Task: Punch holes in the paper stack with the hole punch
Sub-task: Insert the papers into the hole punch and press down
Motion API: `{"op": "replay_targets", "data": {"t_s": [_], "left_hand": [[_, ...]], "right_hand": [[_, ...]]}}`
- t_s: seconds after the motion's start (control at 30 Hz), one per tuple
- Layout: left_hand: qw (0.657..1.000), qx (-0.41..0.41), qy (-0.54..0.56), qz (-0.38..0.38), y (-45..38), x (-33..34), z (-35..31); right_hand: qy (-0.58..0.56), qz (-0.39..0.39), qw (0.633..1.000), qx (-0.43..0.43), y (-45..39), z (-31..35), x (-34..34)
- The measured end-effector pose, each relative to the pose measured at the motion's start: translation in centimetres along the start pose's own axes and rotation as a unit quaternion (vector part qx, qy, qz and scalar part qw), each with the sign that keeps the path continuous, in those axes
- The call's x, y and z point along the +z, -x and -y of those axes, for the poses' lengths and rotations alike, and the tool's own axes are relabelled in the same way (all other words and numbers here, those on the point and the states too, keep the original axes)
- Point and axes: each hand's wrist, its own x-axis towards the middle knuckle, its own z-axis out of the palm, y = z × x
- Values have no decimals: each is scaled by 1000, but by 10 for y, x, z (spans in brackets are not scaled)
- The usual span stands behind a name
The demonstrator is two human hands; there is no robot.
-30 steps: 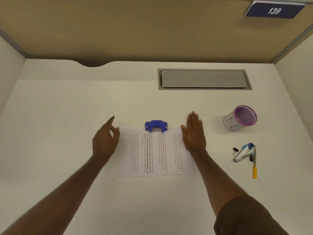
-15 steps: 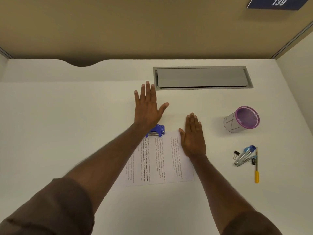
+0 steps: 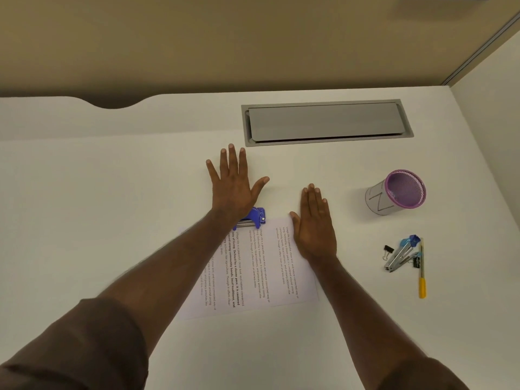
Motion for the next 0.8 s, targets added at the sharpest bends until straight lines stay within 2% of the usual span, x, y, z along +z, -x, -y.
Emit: {"op": "replay_targets", "data": {"t_s": [0.57,0.8], "left_hand": [[999,-40,-16,24,-10,25,5],[999,-40,15,18,-7,18,3]], "right_hand": [[-7,5,1000,-1,1,1,-2],[-7,11,1000,2,0,1,-3]]}}
